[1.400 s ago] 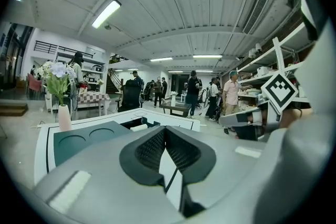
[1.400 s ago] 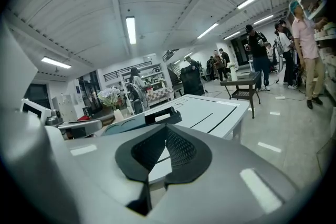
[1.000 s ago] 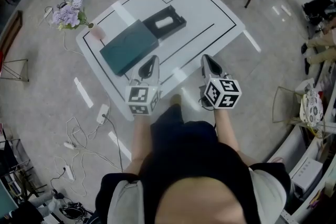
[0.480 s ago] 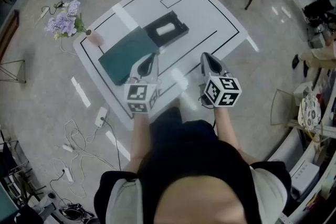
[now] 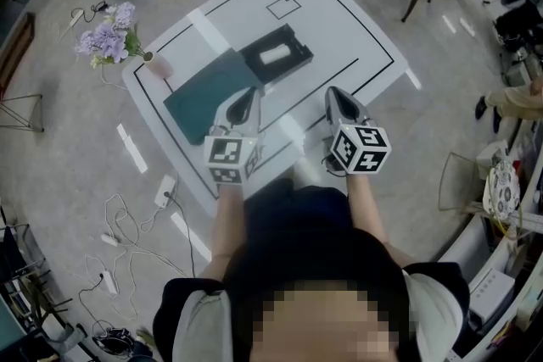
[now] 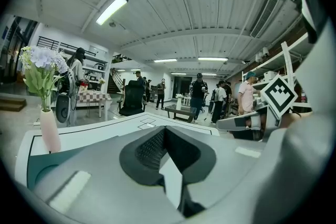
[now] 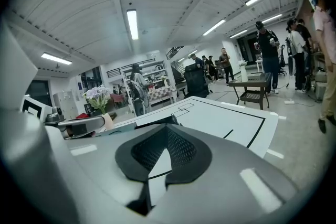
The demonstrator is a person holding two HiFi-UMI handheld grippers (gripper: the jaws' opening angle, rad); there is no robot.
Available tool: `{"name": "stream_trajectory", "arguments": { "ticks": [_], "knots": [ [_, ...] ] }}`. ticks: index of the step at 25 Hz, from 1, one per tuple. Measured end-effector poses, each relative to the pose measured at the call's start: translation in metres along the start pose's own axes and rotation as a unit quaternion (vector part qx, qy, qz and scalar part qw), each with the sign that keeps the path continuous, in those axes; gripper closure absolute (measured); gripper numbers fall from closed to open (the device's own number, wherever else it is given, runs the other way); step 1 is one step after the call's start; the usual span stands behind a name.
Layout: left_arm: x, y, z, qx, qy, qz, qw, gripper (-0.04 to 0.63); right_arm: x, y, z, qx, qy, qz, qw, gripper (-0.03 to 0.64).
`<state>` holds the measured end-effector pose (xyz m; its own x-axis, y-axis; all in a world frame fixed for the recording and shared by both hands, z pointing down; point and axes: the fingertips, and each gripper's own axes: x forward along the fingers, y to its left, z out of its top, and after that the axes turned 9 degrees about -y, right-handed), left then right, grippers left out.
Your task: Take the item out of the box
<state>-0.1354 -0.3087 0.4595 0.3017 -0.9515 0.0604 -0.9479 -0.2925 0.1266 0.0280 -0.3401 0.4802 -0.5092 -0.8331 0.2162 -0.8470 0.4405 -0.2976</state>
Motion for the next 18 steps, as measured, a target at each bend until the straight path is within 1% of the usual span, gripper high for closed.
{"name": "stream_trajectory", "arguments": {
  "ticks": [12, 18],
  "knots": [
    [0.0016, -0.0045, -0.0023, 0.012, 0.004, 0.005, 0.9999, 0.586, 0.0057, 0.009, -0.0014, -0.001, 0.003, 0.019, 1.0, 0.615],
    [-0.0019, -0.0062, -0.0045, 0.012, 0.008, 0.021, 0.9997, 0.586, 0.0036, 0.0042, -0.002, -0.006, 0.011, 0.025, 1.0, 0.615]
  ]
}}
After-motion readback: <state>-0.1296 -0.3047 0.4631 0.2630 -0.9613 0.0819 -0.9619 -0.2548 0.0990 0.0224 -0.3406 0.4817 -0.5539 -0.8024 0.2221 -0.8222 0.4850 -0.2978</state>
